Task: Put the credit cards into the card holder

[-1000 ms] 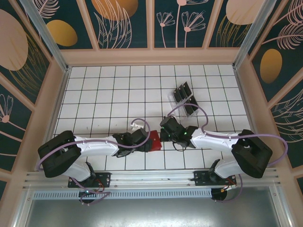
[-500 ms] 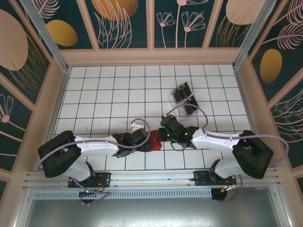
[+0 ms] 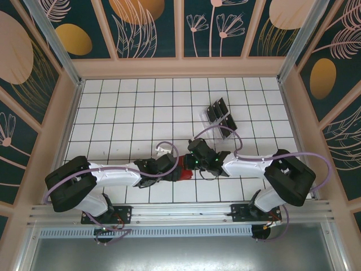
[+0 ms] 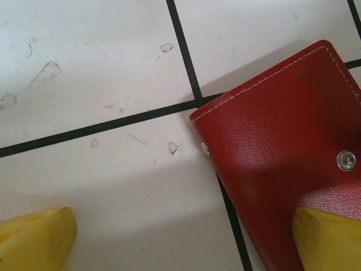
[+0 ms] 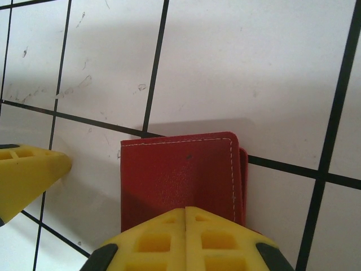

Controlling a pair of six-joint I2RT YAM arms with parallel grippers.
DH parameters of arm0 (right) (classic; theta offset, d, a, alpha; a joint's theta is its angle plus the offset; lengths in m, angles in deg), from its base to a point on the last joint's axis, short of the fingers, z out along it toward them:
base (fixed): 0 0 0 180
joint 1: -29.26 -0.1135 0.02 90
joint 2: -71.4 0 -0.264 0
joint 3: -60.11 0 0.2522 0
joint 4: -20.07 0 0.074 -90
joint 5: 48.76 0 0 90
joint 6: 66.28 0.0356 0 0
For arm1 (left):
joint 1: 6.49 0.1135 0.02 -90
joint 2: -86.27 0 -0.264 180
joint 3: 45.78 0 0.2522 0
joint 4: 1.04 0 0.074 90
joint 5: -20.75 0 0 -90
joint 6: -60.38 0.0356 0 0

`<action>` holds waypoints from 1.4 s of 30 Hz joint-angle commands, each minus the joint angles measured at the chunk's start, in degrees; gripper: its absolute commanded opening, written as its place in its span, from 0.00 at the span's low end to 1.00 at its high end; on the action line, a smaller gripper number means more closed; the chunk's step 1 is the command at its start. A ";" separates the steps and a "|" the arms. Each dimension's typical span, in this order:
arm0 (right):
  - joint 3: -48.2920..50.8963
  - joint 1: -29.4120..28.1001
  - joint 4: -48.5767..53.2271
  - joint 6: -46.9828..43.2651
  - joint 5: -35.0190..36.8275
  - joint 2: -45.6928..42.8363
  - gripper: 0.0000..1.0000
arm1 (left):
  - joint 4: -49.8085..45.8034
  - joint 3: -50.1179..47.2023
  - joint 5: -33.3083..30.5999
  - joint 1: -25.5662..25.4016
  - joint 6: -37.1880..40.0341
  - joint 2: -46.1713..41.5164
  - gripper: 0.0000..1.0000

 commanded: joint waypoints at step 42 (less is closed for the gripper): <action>2.86 -1.42 -4.55 1.66 -0.39 5.79 0.00 | 0.10 -1.44 0.76 0.12 -0.72 1.58 0.97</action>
